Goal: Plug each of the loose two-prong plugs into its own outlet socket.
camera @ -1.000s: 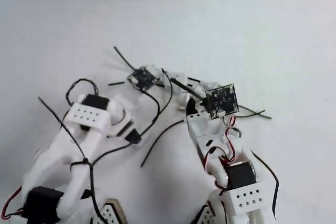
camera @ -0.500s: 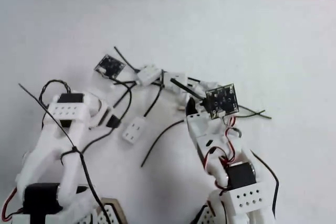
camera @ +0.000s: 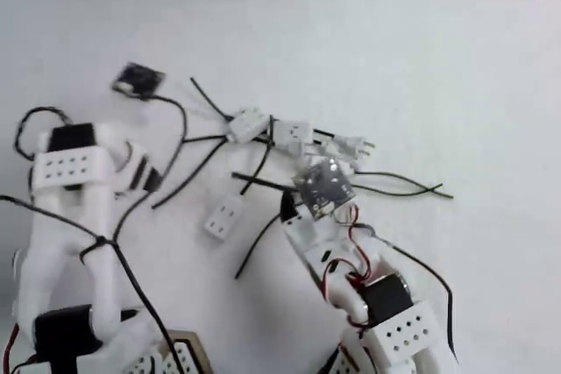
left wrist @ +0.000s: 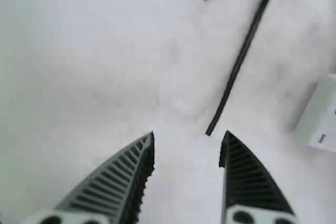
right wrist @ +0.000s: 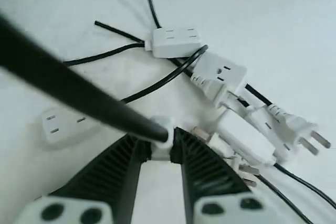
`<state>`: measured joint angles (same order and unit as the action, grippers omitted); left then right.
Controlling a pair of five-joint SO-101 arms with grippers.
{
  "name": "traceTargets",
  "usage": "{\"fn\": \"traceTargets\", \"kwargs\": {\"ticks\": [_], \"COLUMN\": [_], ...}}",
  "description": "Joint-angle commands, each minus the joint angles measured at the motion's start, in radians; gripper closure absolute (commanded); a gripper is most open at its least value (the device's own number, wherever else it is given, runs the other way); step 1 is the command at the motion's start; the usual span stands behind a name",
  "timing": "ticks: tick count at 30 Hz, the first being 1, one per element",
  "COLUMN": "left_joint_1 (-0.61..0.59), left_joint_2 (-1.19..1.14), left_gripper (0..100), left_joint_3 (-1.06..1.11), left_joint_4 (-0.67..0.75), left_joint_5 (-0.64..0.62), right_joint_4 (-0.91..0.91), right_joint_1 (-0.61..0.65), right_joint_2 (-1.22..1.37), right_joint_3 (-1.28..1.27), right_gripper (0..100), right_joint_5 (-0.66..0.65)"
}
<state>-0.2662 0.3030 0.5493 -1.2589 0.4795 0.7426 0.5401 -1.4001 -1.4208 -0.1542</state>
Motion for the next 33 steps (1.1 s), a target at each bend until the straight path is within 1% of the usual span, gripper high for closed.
{"fn": "traceTargets", "kwargs": {"ticks": [1, 5, 8, 9, 12, 15, 18, 21, 26, 28, 30, 33], "left_joint_1": [-0.133, -0.179, -0.200, -0.202, -0.197, -0.199, -0.197, -0.197, -0.200, -0.202, -0.202, -0.202], "left_joint_2": [0.021, 0.021, 0.021, 0.021, 0.041, 0.128, 0.274, 0.432, 0.627, 0.684, 0.736, 0.808], "left_gripper": [80, 81, 81, 83, 92, 94, 97, 98, 98, 98, 98, 98], "left_joint_3": [-0.091, -0.086, -0.086, -0.086, -0.087, -0.086, -0.075, -0.032, 0.118, 0.204, 0.313, 0.500], "left_joint_4": [-0.031, -0.031, -0.029, -0.029, -0.029, -0.055, -0.095, -0.097, -0.095, -0.086, -0.028, 0.110], "left_joint_5": [-0.077, -0.078, -0.080, -0.080, -0.080, -0.080, -0.075, -0.075, -0.084, -0.114, -0.163, -0.215], "right_joint_4": [0.031, 0.024, 0.030, 0.030, 0.024, 0.022, -0.001, -0.028, -0.033, -0.039, -0.062, -0.090], "right_joint_1": [0.093, 0.176, 0.196, 0.197, 0.197, 0.208, 0.225, 0.236, 0.265, 0.277, 0.291, 0.320], "right_joint_2": [-0.001, -0.001, 0.021, 0.048, 0.191, 0.372, 0.524, 0.611, 0.662, 0.682, 0.711, 0.760], "right_joint_3": [0.060, 0.069, 0.109, 0.129, 0.207, 0.304, 0.384, 0.433, 0.466, 0.468, 0.466, 0.466], "right_gripper": [98.1, 98.1, 98.1, 98.1, 98.1, 98.1, 98.1, 98.1, 98.1, 98.1, 98.1, 98.1], "right_joint_5": [-0.009, -0.009, -0.008, -0.008, -0.005, -0.006, -0.006, -0.006, -0.008, -0.009, -0.009, -0.020]}}
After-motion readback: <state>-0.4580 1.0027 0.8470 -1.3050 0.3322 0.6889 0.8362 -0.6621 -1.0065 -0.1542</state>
